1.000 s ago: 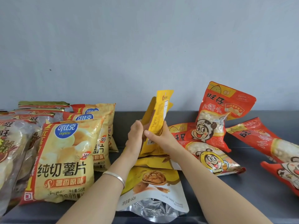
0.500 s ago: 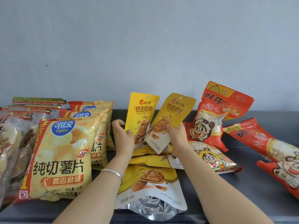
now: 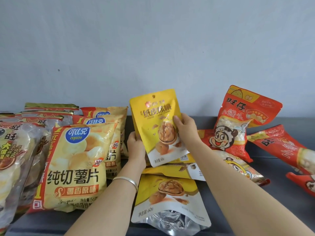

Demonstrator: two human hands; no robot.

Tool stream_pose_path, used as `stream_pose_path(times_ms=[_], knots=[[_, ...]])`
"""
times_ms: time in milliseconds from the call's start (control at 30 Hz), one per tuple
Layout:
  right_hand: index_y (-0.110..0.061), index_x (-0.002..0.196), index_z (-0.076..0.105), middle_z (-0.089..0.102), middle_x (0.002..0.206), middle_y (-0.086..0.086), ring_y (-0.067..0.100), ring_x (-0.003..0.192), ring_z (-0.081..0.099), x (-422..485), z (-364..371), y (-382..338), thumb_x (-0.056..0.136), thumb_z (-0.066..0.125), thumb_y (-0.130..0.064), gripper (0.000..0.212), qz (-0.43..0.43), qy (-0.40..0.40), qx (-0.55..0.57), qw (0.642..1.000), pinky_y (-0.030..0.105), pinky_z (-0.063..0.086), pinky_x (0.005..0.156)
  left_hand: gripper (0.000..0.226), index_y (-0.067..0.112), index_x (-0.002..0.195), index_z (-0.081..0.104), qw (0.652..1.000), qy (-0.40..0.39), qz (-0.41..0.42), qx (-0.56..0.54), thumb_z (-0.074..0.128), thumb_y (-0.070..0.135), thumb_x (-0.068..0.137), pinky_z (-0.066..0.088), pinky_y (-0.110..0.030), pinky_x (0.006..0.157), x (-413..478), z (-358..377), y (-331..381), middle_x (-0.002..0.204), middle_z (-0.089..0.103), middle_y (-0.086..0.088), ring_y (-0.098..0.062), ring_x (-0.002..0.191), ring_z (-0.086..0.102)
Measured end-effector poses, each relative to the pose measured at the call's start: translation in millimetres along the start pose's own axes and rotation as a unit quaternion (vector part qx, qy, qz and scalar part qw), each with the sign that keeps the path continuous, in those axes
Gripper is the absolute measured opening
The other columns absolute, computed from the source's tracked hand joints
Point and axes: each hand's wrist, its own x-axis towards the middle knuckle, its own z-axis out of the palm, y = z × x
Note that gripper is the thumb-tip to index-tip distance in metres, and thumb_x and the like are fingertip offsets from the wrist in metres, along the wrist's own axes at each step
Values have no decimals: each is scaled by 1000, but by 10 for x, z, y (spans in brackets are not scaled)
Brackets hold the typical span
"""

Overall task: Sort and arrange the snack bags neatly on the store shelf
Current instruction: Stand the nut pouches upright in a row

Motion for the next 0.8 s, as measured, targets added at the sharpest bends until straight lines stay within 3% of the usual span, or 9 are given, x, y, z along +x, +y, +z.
stream_pose_path(times_ms=[100, 167, 233, 333, 400, 500, 600, 733, 800], knots=[[-5, 94, 55, 64, 90, 12, 29, 84, 58, -3, 76, 221, 100, 40, -20, 23, 45, 8, -55, 997, 37, 45, 73, 22, 31, 120, 41, 997, 2, -53, -60, 37, 38, 99, 48, -50, 93, 15, 22, -7, 120, 53, -5, -27, 108, 55], [-3, 93, 49, 56, 84, 9, 24, 80, 50, -37, 70, 270, 101, 37, -18, 21, 68, 21, -35, 997, 34, 38, 69, 42, 35, 138, 30, 995, -27, -50, -87, 30, 48, 99, 33, -44, 107, -2, 41, -10, 135, 39, 8, -16, 124, 40], [-4, 101, 50, 58, 90, 12, 21, 83, 52, -43, 49, 262, 101, 40, -21, 20, 91, -2, 19, 996, 33, 42, 71, 46, 26, 141, 30, 995, -78, 2, -60, 34, 45, 99, 36, -28, 96, -62, 60, 5, 125, 41, 10, -8, 114, 42], [-13, 107, 55, 64, 111, 11, 22, 97, 63, -66, 26, 265, 94, 58, -24, 17, 109, -41, 86, 989, 35, 52, 83, 29, 20, 126, 45, 990, -118, 82, 11, 45, 29, 99, 39, -14, 73, -90, 68, -8, 110, 55, 10, -8, 103, 53], [-17, 103, 58, 66, 110, 12, 24, 96, 66, -68, 4, 278, 88, 66, -20, 17, 107, -44, 113, 987, 37, 55, 83, 23, 22, 122, 48, 988, -122, 96, 27, 42, 27, 100, 38, -13, 72, -65, 44, -26, 108, 56, 11, -1, 97, 53], [-14, 106, 61, 71, 96, 5, 17, 83, 68, -91, -35, 235, 89, 65, -13, 18, 111, -81, 184, 973, 28, 53, 71, 22, 24, 121, 50, 987, -115, 105, 28, 39, 25, 101, 38, -13, 73, -62, 11, -13, 107, 56, 12, 8, 93, 50], [-16, 100, 65, 73, 98, 8, 24, 89, 69, -90, -87, 246, 89, 65, -18, 11, 123, -110, 187, 968, 36, 55, 81, 22, 22, 119, 52, 988, -90, 121, 46, 38, 23, 101, 40, -17, 75, -42, -10, -9, 105, 57, 12, 4, 93, 52], [-10, 92, 70, 74, 83, 5, 18, 67, 68, -86, -187, 214, 88, 68, -28, 19, 139, -133, 149, 970, 29, 51, 62, 20, 13, 110, 55, 984, -40, 160, 72, 39, 21, 101, 42, -21, 71, -38, -40, 7, 95, 58, 7, -12, 90, 54], [-6, 84, 70, 72, 75, 6, 20, 63, 64, -80, -194, 212, 88, 67, -28, 22, 131, -119, 136, 975, 28, 46, 58, 22, 10, 113, 54, 982, -36, 168, 84, 39, 21, 101, 40, -20, 69, -64, -18, 29, 95, 57, 8, -9, 86, 53]])
